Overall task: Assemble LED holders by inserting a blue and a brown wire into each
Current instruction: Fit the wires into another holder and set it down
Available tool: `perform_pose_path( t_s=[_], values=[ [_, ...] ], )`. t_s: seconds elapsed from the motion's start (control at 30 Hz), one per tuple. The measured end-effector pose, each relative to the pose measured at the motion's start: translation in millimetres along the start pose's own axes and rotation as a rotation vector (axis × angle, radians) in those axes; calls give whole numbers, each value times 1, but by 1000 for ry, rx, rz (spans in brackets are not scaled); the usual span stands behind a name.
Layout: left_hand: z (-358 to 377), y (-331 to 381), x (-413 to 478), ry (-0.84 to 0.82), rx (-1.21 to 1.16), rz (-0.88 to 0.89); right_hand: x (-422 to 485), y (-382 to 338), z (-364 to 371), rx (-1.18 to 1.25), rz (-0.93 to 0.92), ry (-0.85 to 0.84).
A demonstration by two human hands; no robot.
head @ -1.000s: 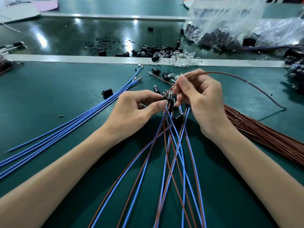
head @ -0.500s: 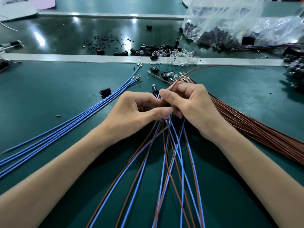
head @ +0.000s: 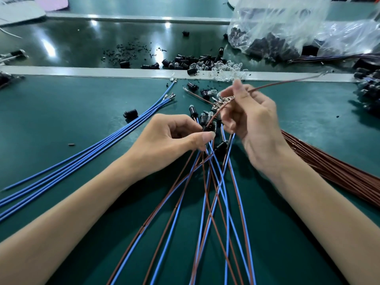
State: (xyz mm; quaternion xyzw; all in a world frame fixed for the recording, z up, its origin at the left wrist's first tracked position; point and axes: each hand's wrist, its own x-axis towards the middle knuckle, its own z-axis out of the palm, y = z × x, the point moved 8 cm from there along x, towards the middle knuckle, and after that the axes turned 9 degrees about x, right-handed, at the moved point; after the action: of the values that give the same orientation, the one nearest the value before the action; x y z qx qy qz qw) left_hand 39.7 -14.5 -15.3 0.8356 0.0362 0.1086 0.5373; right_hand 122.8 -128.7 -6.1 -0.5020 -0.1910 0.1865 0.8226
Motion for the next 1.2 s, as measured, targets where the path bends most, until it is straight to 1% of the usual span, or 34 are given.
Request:
perform_pose_path(
  t_s=[0.03, 0.07, 0.13, 0.17, 0.23, 0.3, 0.33, 0.4, 0.53, 0.57, 0.6, 0.7, 0.73, 0.8, 0.9, 0.93, 1.0, 1.07, 1.1, 1.2],
  values=[
    [0, 0, 0, 2, 4, -5, 1, -2, -2, -35, -33, 14],
    [0, 0, 0, 1, 7, -7, -1, -4, -1, -136, -68, -4],
    [1, 1, 0, -4, 10, -4, -4, 0, 9, -357, -87, -103],
    [1, 1, 0, -5, 7, 1, -6, 4, 13, -396, -67, -147],
    [0, 2, 0, 3, 1, 5, -6, 8, 15, -297, -4, -162],
    [-1, 2, 0, 19, 5, 2, -2, 6, 9, -111, 20, -81],
    [-1, 2, 0, 21, 17, 2, -1, 3, 4, -66, 2, -35],
    [-2, 2, 0, 26, 39, 3, -1, -2, 1, -118, -49, -6],
    [-1, 4, -1, 28, 63, 23, -7, 2, 18, -470, -103, -193],
    [-1, 5, -1, 24, 78, 30, -8, 2, 20, -506, -108, -214],
    [-1, 5, -1, 25, 85, 32, -8, 1, 21, -483, -106, -203],
    [-3, 3, -1, 42, 83, 18, -5, -4, 11, -232, -88, -95],
    [-2, 3, -1, 45, 85, 16, -5, -6, 9, -214, -107, -68],
    [-3, 4, -1, 52, 85, 20, -5, -7, 9, -273, -134, -82],
    [-4, 6, -2, 70, 107, 41, -9, 2, 18, -409, -103, -166],
    [-4, 6, -1, 70, 114, 43, -9, 3, 18, -412, -93, -172],
    [-4, 6, -1, 68, 110, 37, -8, 2, 16, -318, -86, -141],
    [-4, 5, -2, 64, 110, 31, -6, -4, 10, -254, -120, -103],
    [-4, 6, -2, 63, 116, 32, -6, -5, 10, -280, -138, -106],
    [-4, 4, -1, 70, 145, 44, -9, 0, 18, -473, -152, -186]
  ],
)
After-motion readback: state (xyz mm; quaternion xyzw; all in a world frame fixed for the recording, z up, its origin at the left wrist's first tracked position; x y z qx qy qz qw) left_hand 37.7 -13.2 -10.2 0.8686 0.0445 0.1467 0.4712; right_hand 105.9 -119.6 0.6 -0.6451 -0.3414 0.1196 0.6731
